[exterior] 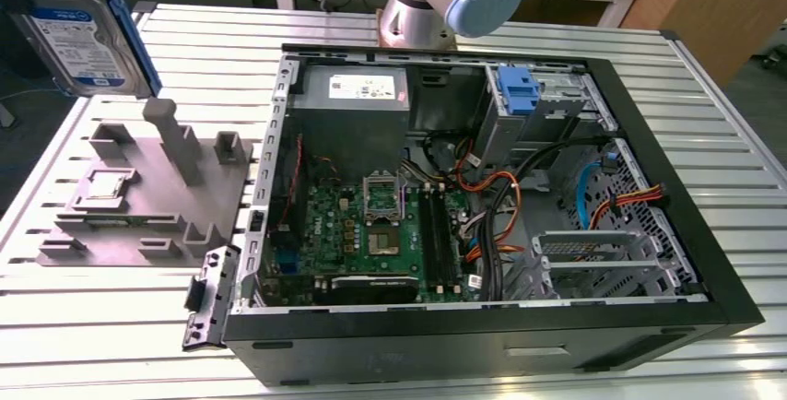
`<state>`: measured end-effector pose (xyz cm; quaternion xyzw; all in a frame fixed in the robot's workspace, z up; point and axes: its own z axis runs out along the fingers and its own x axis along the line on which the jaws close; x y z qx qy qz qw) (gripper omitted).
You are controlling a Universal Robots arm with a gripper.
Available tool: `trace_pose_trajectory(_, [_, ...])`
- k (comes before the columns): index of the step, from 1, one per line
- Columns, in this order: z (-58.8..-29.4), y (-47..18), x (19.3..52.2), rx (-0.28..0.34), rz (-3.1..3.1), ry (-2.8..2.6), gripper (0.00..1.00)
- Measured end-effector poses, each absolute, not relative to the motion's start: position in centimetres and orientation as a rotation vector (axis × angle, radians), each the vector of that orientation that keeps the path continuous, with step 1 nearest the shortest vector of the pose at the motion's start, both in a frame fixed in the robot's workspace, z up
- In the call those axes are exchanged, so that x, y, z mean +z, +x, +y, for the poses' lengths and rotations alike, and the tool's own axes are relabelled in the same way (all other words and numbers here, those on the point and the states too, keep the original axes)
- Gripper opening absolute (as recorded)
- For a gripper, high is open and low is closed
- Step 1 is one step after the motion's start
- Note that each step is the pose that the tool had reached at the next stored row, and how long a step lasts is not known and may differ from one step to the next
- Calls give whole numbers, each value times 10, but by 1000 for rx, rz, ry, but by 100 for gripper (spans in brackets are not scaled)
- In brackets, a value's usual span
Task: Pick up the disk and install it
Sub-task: 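Pick up the disk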
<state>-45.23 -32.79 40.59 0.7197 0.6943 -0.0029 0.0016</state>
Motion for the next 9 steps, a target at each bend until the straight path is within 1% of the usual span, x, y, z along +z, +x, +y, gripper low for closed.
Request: trace_pose_trajectory(9, [-328, -452, 410, -9, 2179, 2259, 37])
